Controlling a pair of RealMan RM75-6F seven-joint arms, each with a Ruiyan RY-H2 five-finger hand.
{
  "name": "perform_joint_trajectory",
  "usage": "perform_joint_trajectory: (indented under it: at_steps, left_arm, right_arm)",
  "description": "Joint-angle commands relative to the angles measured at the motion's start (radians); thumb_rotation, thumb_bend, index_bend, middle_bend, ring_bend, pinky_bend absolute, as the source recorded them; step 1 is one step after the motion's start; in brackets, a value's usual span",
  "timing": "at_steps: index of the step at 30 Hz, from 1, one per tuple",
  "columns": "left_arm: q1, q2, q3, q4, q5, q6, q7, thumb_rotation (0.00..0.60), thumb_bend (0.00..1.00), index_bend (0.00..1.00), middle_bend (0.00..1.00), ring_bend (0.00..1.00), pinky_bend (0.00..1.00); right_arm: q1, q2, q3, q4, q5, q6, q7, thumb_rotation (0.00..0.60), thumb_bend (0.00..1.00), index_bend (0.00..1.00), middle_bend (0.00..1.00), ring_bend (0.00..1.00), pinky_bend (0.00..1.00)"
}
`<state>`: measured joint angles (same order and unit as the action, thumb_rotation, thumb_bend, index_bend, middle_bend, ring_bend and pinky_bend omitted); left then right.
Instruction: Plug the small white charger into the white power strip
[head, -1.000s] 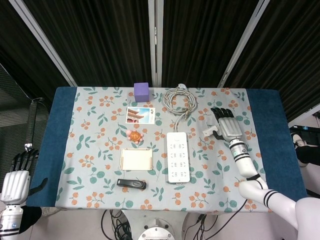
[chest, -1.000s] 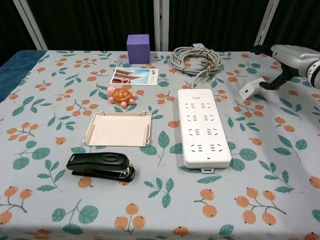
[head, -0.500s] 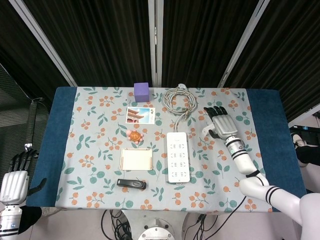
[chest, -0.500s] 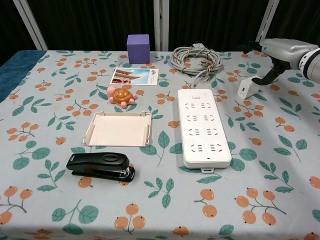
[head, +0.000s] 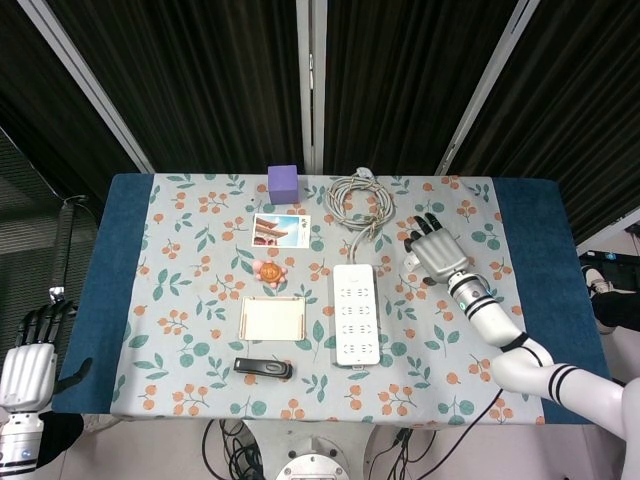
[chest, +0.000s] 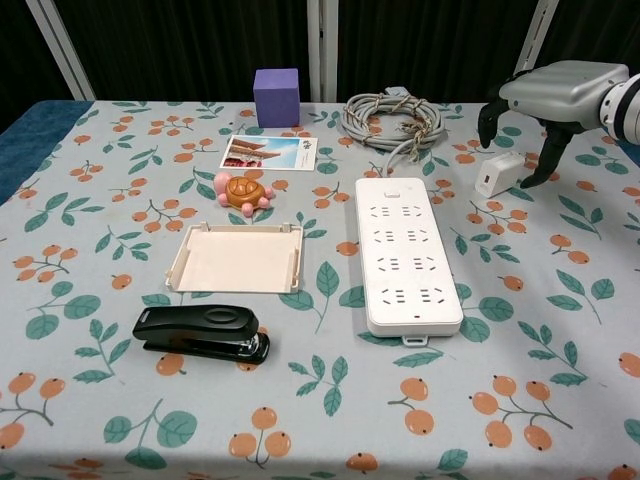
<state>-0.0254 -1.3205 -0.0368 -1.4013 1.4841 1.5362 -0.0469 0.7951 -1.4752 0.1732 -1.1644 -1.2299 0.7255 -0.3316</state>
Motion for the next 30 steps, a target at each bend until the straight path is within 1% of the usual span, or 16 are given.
perform_joint_trajectory:
  at_steps: [1,4,9,16,22,26,30]
  left_arm:
    - [0.001,0.000,0.000,-0.001,0.000,0.000,0.000,0.600,0.22,0.00,0.05,0.00,0.00]
    - [0.002,-0.001,0.000,0.000,-0.003,-0.001,0.000,0.600,0.22,0.00,0.05,0.00,0.00]
    - [0.005,-0.002,0.000,0.002,-0.007,-0.002,-0.003,0.600,0.22,0.00,0.05,0.00,0.00]
    - [0.009,-0.007,0.001,0.008,-0.009,-0.002,-0.009,0.600,0.22,0.00,0.05,0.00,0.00]
    - [0.013,-0.008,0.002,0.011,-0.010,0.001,-0.014,0.600,0.22,0.00,0.05,0.00,0.00]
    - [0.016,-0.009,0.004,0.013,-0.010,0.001,-0.017,0.600,0.22,0.00,0.05,0.00,0.00]
    - [0.015,-0.012,0.003,0.015,-0.009,0.001,-0.020,0.600,0.22,0.00,0.05,0.00,0.00]
  right_arm:
    - [0.025,-0.052,-0.017,0.083,-0.017,-0.011,0.002,0.600,0.01,0.43,0.30,0.04,0.03]
    - [0.036,-0.082,-0.018,0.138,-0.023,-0.020,0.029,0.600,0.03,0.45,0.30,0.05,0.03]
    - [0.048,-0.111,-0.024,0.196,-0.047,-0.020,0.078,0.600,0.07,0.46,0.30,0.08,0.05]
    - [0.060,-0.130,-0.053,0.244,-0.098,-0.011,0.104,0.600,0.17,0.47,0.32,0.11,0.06]
    - [0.064,-0.137,-0.085,0.275,-0.161,0.021,0.132,0.600,0.18,0.46,0.35,0.13,0.06]
    - [0.063,-0.138,-0.107,0.296,-0.196,0.034,0.149,0.600,0.21,0.47,0.35,0.13,0.07]
    - [0.067,-0.133,-0.125,0.306,-0.222,0.042,0.122,0.600,0.21,0.47,0.36,0.13,0.07]
